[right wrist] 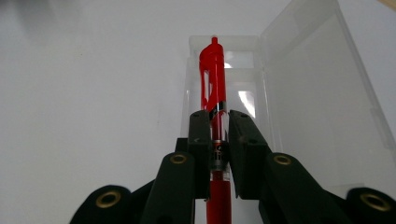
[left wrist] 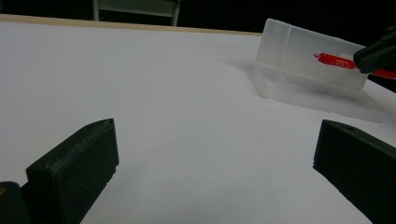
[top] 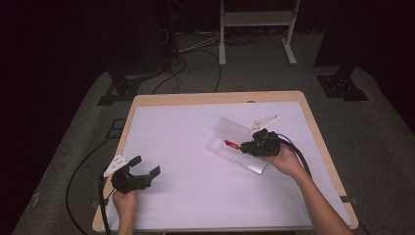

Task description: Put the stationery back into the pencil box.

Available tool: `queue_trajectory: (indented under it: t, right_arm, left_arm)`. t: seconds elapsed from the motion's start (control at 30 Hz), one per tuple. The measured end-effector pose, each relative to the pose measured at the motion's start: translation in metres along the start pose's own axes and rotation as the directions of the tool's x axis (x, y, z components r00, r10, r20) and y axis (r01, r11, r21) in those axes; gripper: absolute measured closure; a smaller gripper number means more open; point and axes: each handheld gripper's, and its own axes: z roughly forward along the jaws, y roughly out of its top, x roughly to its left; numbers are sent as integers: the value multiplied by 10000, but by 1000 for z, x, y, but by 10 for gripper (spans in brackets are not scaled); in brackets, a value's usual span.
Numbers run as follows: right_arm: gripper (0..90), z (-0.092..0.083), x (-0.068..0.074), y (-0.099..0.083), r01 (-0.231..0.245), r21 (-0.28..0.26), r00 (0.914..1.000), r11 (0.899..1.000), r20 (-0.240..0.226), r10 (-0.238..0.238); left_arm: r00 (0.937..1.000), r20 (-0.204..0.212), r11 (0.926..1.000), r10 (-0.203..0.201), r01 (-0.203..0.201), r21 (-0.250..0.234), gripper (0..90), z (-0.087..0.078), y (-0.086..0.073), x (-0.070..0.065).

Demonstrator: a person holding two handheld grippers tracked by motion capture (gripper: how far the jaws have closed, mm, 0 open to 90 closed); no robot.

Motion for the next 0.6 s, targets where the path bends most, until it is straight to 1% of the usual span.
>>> queue_trajectory:
  t: [0.3, 0.4, 0.43, 0.6]
  right_arm:
    - [789, 9, -2, -5, -131, 242, 9999, 9996, 11, 131]
    - [788, 11, -3, -7, -249, 289, 9997, 9993, 6, 249]
    - [788, 12, -4, -8, -208, 290, 9998, 9994, 9, 208]
    - [788, 14, -5, -13, -370, 384, 9993, 9986, 23, 370]
  left_arm:
    - [10000, 11, 10000, 1, -1, 2, 0, 0, 0, 0]
    - [10000, 11, 10000, 2, -2, 4, 0, 0, 0, 0]
    - [10000, 14, 10000, 1, -1, 5, 0, 0, 0, 0]
    - [10000, 19, 10000, 24, -24, 7, 0, 0, 0, 0]
